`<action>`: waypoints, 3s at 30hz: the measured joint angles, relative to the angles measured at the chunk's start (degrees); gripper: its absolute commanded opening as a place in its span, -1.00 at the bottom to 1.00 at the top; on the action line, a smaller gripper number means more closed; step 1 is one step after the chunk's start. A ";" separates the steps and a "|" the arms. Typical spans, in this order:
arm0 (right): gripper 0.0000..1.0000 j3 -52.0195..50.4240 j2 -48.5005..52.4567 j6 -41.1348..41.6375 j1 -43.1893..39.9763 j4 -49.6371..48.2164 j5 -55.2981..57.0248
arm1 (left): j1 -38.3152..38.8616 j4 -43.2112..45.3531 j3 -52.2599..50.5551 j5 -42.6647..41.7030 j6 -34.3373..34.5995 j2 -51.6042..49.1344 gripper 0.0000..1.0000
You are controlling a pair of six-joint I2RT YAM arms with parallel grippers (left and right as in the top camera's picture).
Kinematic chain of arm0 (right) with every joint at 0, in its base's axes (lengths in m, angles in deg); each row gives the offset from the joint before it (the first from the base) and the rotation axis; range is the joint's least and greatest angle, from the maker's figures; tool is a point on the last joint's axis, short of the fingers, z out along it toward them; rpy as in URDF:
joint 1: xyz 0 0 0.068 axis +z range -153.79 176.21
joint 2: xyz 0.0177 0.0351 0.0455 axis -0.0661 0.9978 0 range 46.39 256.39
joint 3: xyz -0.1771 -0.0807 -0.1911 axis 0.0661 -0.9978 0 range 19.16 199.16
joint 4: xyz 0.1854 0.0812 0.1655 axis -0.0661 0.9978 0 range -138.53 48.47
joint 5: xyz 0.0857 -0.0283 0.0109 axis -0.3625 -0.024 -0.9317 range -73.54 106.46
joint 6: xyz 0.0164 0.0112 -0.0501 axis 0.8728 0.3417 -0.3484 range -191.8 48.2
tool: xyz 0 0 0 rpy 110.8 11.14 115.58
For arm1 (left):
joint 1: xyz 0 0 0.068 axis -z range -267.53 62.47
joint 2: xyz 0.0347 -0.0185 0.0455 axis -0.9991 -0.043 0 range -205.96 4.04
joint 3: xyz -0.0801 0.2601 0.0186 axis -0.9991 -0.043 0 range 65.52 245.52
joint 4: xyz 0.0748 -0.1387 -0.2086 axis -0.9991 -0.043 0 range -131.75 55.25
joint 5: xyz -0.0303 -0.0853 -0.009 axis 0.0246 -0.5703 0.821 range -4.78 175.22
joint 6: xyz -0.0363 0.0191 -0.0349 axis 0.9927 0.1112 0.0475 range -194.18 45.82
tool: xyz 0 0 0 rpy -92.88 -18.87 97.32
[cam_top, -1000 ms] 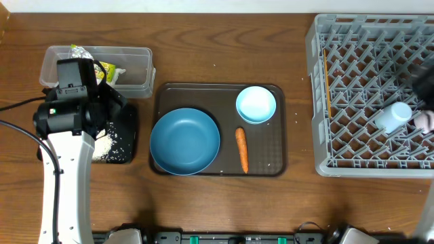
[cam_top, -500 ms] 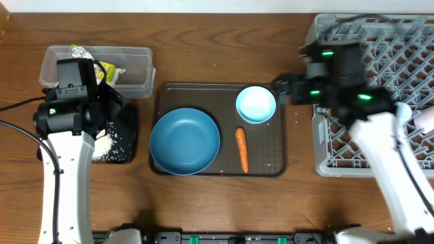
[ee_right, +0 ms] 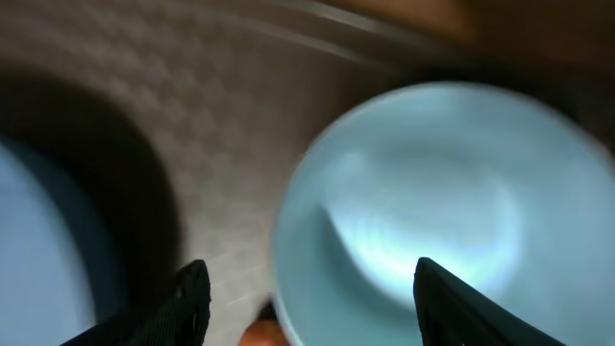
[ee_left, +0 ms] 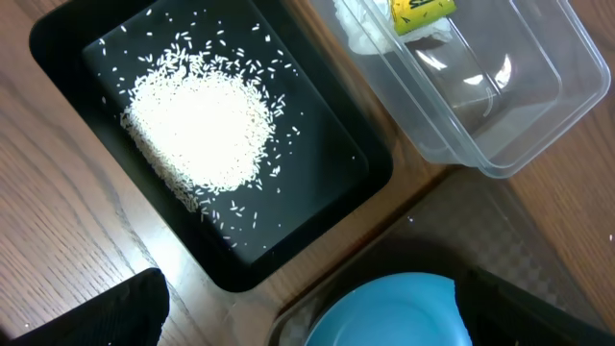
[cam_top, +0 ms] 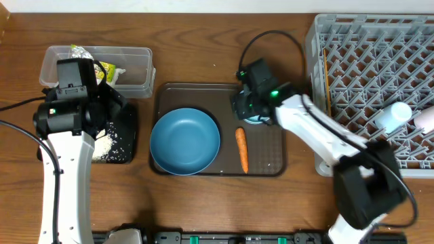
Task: Sort waste into correct bins and load items into the dishwasher rack
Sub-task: 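Move the right gripper to the light-blue bowl and grasp its rim, then lift the bowl and carry it to the back of the dish rack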
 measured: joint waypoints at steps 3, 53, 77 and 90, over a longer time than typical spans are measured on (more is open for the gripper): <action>0.25 0.00 3.56 0.44 0.81 -0.57 2.10 | 0.00 0.00 0.00 0.00 0.00 0.00 0.96; -0.28 10.56 12.17 5.60 2.23 8.90 4.50 | 0.00 0.00 0.00 0.00 0.00 0.00 0.96; -0.98 28.68 -8.74 3.19 -12.00 16.48 1.01 | 0.00 0.00 0.00 0.00 0.00 0.00 0.96; -0.98 18.69 -4.57 -0.50 -53.05 -5.14 -43.30 | 0.00 -0.02 0.00 0.00 0.00 0.00 0.96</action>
